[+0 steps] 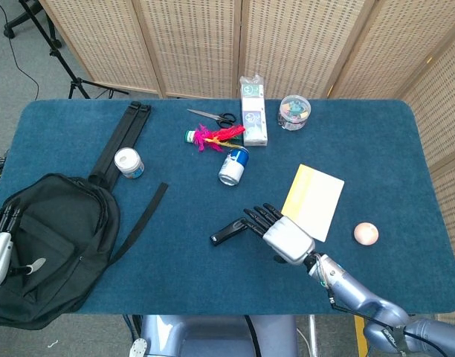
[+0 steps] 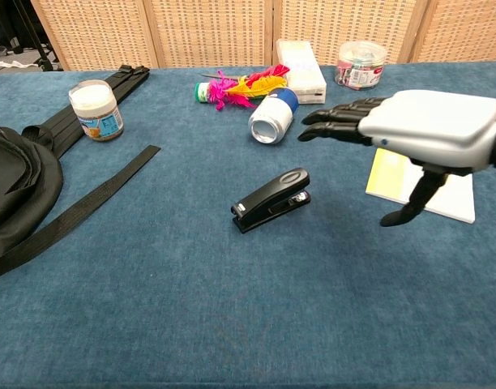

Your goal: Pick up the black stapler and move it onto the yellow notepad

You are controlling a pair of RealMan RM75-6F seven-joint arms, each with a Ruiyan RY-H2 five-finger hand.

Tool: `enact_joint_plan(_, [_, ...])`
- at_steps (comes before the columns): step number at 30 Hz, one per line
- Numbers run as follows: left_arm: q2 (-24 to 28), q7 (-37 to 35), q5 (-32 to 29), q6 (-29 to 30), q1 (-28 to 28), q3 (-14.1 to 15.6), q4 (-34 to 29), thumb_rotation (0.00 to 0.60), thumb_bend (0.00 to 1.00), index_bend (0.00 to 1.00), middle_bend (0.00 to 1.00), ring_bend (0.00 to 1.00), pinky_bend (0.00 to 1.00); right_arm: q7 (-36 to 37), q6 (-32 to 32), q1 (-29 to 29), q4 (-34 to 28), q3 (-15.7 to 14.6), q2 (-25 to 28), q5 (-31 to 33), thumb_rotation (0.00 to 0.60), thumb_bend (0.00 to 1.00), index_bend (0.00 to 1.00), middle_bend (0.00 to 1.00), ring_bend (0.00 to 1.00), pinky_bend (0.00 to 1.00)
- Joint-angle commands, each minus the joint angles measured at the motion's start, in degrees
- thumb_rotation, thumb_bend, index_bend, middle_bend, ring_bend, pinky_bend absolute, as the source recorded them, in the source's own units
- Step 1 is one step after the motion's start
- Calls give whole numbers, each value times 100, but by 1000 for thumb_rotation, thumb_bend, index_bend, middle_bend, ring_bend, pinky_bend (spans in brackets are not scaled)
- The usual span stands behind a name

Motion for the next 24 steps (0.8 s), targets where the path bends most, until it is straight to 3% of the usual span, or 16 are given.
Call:
enact_joint_plan(1, [40, -91, -4, 12, 13, -21, 5, 600, 0, 0, 0, 0, 7, -445, -367, 286, 123, 158, -389, 440, 600, 74, 47, 3, 0, 141])
enact_joint_plan(9, [74, -170, 22, -33, 12, -14, 9, 600, 0, 0, 0, 0, 7, -1372, -722, 770, 775, 402, -1389, 1389, 600, 173, 106, 53, 35, 174])
enact_joint_plan(12, [86, -207, 13, -47, 12, -21, 14, 600, 0, 0, 0, 0, 7, -1608, -695, 894, 1026, 451, -1672, 1650, 600, 223, 178, 107, 89, 189])
enact_joint_plan(20, [152, -373, -78, -148, -21, -70, 62, 600, 0, 0, 0, 0, 7, -1541, -377, 1036, 1385, 355, -1992, 1621, 600, 480, 528, 443, 374, 260])
enact_joint_plan(24, [171, -415, -109, -184, -35, -87, 75, 600, 0, 0, 0, 0, 7, -1278, -127, 1032, 1348, 334, -1893, 1438, 600, 558, 586, 500, 409, 273])
